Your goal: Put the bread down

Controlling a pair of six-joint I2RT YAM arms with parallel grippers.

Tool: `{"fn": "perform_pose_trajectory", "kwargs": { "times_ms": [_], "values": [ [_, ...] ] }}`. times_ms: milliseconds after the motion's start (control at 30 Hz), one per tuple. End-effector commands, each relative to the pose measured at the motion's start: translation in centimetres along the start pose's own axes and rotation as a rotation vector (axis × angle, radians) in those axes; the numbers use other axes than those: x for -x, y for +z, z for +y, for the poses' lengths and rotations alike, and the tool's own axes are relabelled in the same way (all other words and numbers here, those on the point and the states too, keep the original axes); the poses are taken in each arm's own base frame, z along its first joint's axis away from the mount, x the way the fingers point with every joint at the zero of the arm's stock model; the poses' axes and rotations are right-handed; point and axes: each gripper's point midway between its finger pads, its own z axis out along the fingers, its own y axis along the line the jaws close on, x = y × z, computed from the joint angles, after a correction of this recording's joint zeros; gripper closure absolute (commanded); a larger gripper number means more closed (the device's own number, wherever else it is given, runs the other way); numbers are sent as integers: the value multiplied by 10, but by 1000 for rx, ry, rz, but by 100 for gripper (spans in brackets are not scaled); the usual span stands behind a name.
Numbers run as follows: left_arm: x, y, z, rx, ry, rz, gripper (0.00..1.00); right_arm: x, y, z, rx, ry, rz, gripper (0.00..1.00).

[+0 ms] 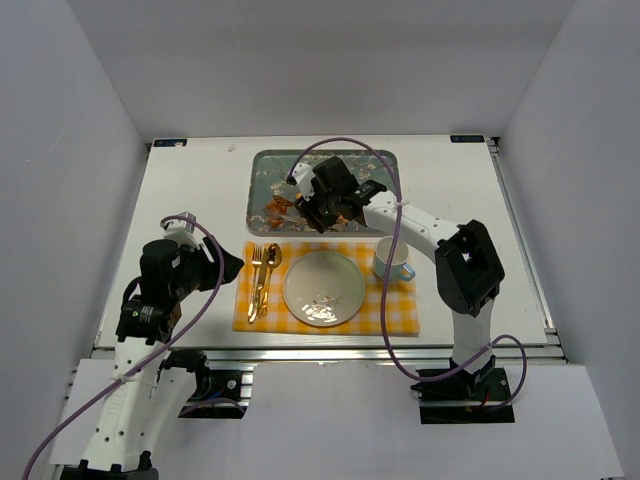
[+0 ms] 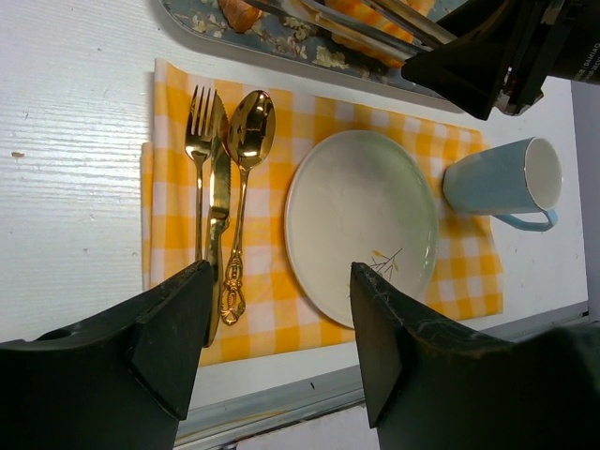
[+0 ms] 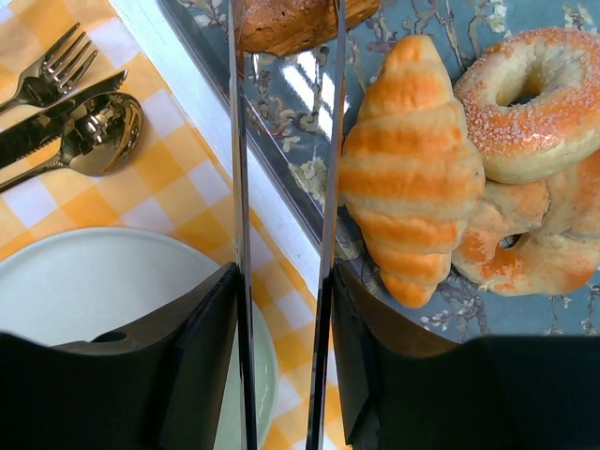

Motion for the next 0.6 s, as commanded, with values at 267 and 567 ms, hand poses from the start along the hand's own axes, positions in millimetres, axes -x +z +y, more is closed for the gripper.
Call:
{"fn": "perform_pose_trajectory", "kwargs": {
  "times_ms": [267, 567],
  "values": [
    [10, -4, -2, 0, 16, -33, 30, 0, -29, -2, -32, -43, -46, 51],
    [13, 0, -5, -9, 22, -26, 30, -4, -25, -2, -47, 61, -12, 50]
  ]
}}
